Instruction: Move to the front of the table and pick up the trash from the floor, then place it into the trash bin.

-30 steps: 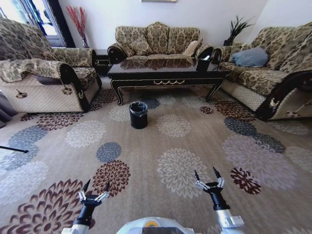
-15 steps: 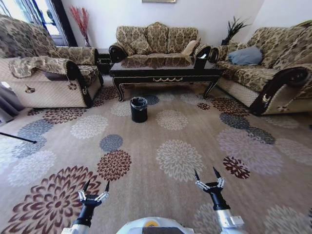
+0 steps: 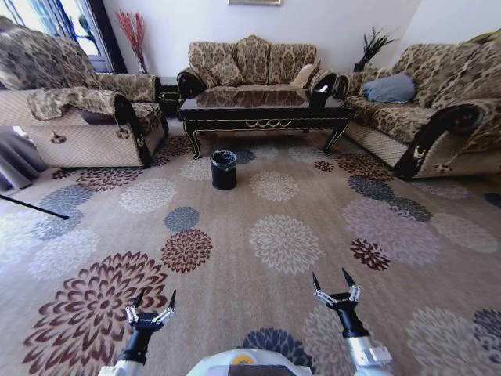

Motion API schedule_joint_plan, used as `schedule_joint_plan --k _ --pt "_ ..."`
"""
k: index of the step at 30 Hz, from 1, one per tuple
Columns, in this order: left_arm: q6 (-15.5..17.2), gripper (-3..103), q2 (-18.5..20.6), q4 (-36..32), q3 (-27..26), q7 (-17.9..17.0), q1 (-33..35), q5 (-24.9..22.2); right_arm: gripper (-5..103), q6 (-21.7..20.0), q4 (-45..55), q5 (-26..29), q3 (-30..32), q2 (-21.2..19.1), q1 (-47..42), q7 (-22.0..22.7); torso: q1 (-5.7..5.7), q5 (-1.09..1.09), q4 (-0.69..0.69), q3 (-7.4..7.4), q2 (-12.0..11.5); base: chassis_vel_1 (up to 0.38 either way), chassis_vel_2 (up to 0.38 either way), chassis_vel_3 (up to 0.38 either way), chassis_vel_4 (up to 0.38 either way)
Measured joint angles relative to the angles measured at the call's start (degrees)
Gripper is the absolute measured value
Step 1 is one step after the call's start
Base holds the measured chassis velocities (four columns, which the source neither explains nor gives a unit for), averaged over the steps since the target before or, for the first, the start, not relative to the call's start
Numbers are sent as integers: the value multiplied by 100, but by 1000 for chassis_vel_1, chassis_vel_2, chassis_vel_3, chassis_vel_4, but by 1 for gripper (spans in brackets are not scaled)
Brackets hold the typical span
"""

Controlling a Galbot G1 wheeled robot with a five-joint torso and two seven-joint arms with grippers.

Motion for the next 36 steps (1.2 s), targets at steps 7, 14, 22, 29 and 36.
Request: schedule_joint_plan --k 7,14,22,29,36 --pt "0 100 0 0 0 0 1 0 100 0 0 0 0 0 -2 0 -1 -1 1 -2 0 122 -115 -94 145" --pt "0 100 1 0 0 0 -1 0 100 0 0 0 0 0 1 0 1 0 0 1 0 0 1 -1 -1" --pt "0 100 0 0 0 0 0 0 100 0 0 0 0 0 0 0 1 0 0 0 0 0 0 0 0" --pt "0 100 1 0 0 0 0 0 100 0 0 0 0 0 1 0 1 0 0 0 0 0 0 0 0" --pt "0 100 1 0 0 0 0 0 100 0 0 0 0 0 1 0 1 0 0 0 0 21 -9 -19 17"
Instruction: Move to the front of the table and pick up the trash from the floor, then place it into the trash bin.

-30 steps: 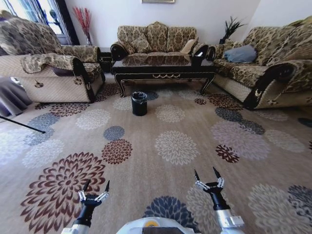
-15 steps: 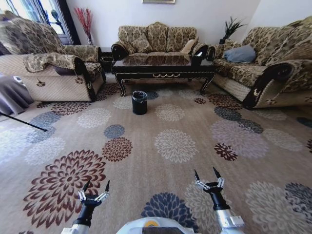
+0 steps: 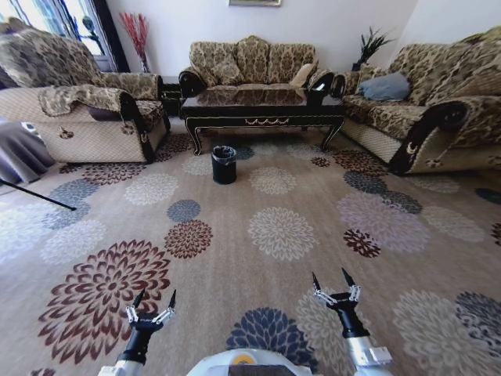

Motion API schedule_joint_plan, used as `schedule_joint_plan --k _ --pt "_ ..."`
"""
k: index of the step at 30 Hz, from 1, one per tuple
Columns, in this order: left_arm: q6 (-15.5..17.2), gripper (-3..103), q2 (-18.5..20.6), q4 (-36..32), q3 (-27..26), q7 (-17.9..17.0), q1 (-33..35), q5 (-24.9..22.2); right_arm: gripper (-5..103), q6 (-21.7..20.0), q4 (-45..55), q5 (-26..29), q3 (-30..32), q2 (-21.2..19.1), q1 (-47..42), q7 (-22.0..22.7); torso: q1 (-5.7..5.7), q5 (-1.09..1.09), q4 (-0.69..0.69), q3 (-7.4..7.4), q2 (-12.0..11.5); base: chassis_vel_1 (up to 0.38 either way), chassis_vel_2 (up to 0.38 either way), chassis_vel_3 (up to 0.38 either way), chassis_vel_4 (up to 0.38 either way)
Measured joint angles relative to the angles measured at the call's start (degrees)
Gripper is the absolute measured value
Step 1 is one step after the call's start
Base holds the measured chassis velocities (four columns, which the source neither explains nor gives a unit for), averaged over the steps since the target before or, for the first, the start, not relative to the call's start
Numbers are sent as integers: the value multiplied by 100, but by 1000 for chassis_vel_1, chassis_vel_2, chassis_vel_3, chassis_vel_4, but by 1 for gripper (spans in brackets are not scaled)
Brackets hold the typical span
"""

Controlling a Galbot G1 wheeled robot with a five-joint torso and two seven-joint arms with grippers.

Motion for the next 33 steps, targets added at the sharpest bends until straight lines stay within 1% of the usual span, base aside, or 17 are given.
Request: schedule_joint_plan --k 10,15,19,20,25,26,33 --pt "0 100 0 0 0 0 0 0 100 0 0 0 0 0 0 0 -1 0 0 2 1 19 -28 -17 22" --pt "0 100 0 0 0 0 0 0 100 0 0 0 0 0 0 0 -3 0 -1 56 54 0 0 0 0" --pt "0 100 0 0 0 0 0 0 100 0 0 0 0 0 0 0 -3 0 -1 162 165 0 0 0 0" --pt "0 100 0 0 0 0 0 0 100 0 0 0 0 0 0 0 -3 0 -1 162 165 0 0 0 0" --pt "0 100 0 0 0 0 0 0 100 0 0 0 0 0 0 0 -3 0 -1 322 325 0 0 0 0" --pt "0 100 0 0 0 0 0 0 100 0 0 0 0 0 0 0 -3 0 -1 322 325 0 0 0 0" --pt "0 100 0 0 0 0 0 0 100 0 0 0 0 0 0 0 19 0 0 484 509 0 0 0 0"
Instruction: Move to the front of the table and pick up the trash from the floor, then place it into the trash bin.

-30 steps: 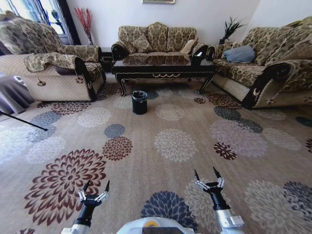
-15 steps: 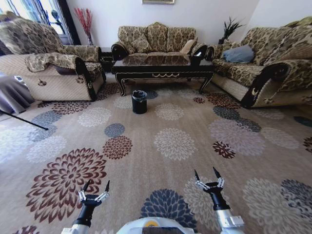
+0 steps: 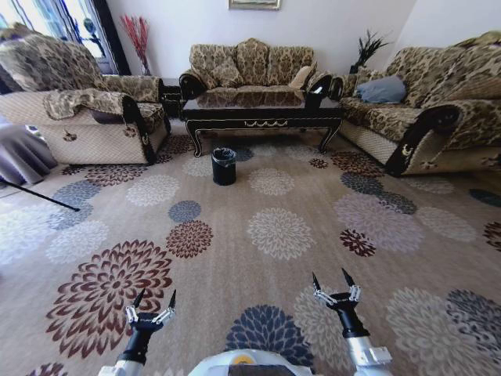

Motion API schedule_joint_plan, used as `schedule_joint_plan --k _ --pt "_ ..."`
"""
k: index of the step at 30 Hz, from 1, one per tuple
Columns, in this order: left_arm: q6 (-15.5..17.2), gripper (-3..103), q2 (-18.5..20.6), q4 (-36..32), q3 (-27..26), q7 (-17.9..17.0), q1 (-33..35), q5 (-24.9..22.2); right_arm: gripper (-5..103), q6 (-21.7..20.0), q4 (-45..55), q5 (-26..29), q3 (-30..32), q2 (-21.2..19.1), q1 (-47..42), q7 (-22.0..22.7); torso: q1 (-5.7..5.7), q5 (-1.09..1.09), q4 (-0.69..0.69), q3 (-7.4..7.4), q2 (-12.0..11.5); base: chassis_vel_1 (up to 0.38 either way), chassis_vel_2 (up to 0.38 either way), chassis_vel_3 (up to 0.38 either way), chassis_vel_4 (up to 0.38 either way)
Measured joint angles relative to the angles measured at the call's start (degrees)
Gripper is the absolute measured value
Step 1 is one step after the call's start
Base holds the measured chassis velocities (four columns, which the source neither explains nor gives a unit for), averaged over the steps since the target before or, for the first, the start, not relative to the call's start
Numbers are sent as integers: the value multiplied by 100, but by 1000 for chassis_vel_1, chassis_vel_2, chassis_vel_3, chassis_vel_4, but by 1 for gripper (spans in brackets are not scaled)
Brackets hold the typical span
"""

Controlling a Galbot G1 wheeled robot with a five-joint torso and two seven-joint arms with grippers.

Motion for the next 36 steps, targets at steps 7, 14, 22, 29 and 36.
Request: schedule_joint_plan --k 7,14,22,29,36 --pt "0 100 0 0 0 0 0 0 100 0 0 0 0 0 0 0 22 0 0 140 160 0 0 0 0" --pt "0 100 0 0 0 0 0 0 100 0 0 0 0 0 0 0 55 0 0 274 329 0 0 0 0" --pt "0 100 0 0 0 0 0 0 100 0 0 0 0 0 0 0 91 0 0 403 494 0 0 0 0" --pt "0 100 0 0 0 0 0 0 100 0 0 0 0 0 0 0 116 0 0 539 654 0 0 0 0" --pt "0 100 0 0 0 0 0 0 100 0 0 0 0 0 0 0 168 0 0 662 829 0 0 0 0"
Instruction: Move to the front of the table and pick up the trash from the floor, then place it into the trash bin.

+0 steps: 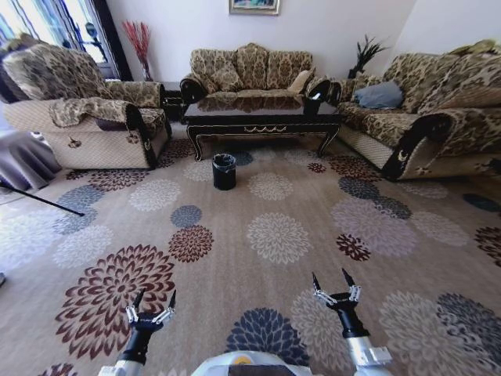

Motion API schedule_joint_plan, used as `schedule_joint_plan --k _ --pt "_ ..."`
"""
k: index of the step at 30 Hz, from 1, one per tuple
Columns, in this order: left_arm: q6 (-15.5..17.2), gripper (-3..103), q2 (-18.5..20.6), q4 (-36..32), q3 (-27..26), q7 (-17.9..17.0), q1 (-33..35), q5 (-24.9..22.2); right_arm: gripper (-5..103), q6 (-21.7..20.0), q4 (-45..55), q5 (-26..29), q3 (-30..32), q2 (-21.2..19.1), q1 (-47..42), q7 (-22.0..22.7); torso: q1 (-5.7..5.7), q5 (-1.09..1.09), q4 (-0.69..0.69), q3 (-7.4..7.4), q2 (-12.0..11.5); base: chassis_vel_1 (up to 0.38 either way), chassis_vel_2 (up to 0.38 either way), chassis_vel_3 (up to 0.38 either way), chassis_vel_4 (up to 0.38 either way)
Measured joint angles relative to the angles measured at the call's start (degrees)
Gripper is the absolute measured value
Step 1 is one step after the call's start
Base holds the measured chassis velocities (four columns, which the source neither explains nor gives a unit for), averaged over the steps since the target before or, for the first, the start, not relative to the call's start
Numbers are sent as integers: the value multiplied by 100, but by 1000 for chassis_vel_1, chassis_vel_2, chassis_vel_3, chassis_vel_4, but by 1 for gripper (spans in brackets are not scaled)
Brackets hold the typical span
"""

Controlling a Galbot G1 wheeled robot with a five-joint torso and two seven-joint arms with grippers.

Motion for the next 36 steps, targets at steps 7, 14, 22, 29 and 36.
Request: schedule_joint_plan --k 7,14,22,29,36 --pt "0 100 0 0 0 0 0 0 100 0 0 0 0 0 0 0 45 0 0 131 176 0 0 0 0" --pt "0 100 0 0 0 0 0 0 100 0 0 0 0 0 0 0 87 0 0 242 328 0 0 0 0" --pt "0 100 0 0 0 0 0 0 100 0 0 0 0 0 0 0 139 0 0 362 501 0 0 0 0" --pt "0 100 0 0 0 0 0 0 100 0 0 0 0 0 0 0 190 0 0 476 665 0 0 0 0" --pt "0 100 0 0 0 0 0 0 100 0 0 0 0 0 0 0 260 0 0 590 849 0 0 0 0"
